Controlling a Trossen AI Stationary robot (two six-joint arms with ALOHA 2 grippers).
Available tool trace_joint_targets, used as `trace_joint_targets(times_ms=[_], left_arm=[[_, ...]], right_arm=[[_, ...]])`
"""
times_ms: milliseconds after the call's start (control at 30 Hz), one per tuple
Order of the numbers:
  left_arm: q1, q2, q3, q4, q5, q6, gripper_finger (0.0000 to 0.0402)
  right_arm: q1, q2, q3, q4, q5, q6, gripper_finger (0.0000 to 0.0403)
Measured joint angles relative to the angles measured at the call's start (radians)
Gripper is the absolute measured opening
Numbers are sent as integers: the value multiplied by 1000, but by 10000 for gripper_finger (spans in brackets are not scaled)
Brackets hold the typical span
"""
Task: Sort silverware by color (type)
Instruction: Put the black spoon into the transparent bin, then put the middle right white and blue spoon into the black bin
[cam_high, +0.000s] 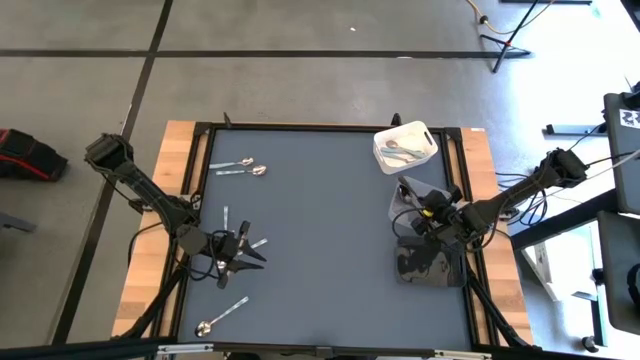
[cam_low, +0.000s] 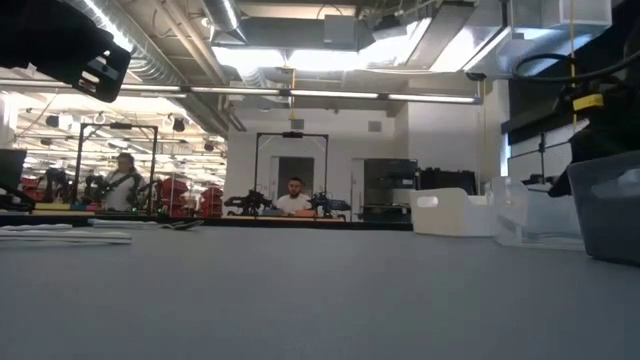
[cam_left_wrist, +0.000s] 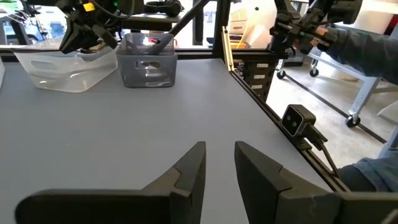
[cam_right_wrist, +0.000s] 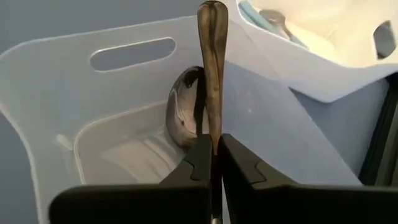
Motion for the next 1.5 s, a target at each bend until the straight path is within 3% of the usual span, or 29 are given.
trace_joint_targets(times_ms=[267,400,567,700,900,1000,1200,1367,1500], left_arm=[[0,0,0,0,0,0,80],[0,0,0,0,0,0,80],[1,0,0,4,-10,0,80],[26,0,0,12,-31,9,81],[84,0,0,-84,28,-33,121],[111,-9,22,-217,36,-99,146],[134,-23,189,-703,100,-253,156],[134,-23,321,-1066,110,-469,156],[134,-22,338,-1221,131,-595,155]], right_arm=[[2,0,50,-12,-18,0,119],[2,0,159,62,-4,-115,165],[3,8,212,600,-8,-597,188],[3,90,213,1058,-97,-954,187],[2,331,213,1496,-238,-1169,184],[2,464,218,1668,-287,-1231,184],[2,634,358,1690,-300,-1285,183],[2,690,510,1517,-360,-1283,183],[2,713,585,1388,-374,-1252,183]])
